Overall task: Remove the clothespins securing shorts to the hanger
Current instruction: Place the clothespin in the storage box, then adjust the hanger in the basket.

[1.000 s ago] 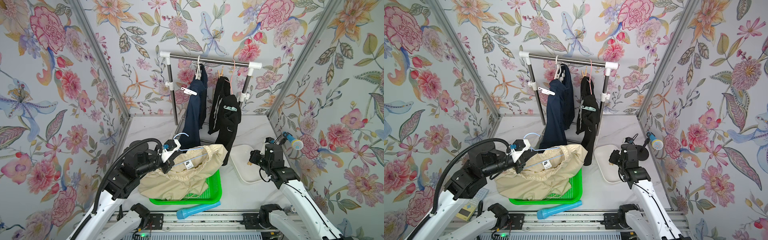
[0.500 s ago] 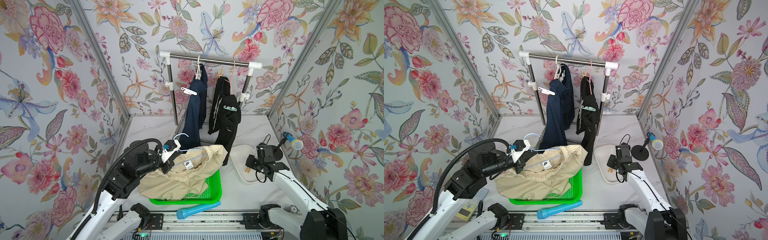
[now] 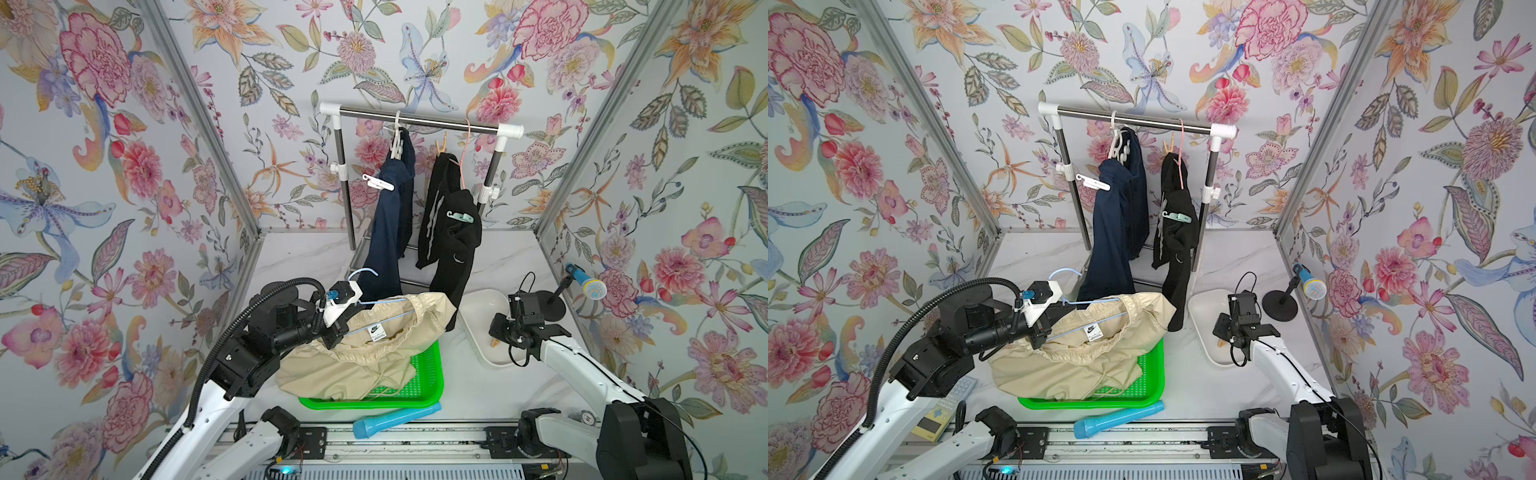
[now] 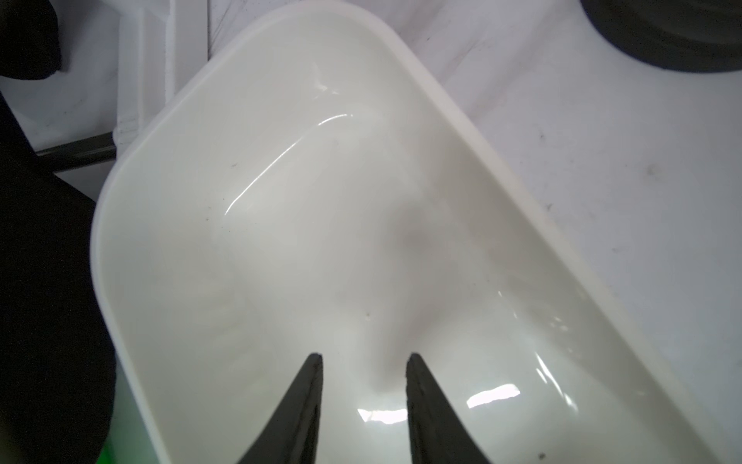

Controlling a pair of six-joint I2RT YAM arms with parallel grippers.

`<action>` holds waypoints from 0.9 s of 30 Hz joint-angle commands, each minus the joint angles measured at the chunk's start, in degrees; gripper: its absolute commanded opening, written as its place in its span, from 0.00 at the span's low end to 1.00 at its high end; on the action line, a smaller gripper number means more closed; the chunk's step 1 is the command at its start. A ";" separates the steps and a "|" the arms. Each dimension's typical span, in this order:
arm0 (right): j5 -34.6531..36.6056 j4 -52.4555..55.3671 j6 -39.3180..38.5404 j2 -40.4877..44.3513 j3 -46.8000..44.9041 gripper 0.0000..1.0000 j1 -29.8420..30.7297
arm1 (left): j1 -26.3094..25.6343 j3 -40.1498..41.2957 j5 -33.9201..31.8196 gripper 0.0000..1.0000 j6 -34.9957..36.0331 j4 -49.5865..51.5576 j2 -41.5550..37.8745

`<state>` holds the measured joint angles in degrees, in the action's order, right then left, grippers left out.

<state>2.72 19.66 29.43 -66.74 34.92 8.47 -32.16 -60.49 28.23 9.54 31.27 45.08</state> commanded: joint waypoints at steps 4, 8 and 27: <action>1.30 -0.72 -0.27 1.39 -1.07 0.54 -0.39 | -0.09 0.28 0.17 0.00 0.86 0.64 -0.98; 0.60 0.19 -0.37 2.80 -0.67 0.57 -0.39 | -0.10 0.12 -0.10 0.00 0.92 1.06 -1.05; 10.68 8.97 -6.30 18.81 17.30 0.56 24.00 | -0.09 -0.31 -1.50 0.00 0.62 1.71 -2.02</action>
<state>11.33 28.08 26.37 -48.82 50.04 28.29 -32.16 -60.45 27.57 10.02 33.43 43.75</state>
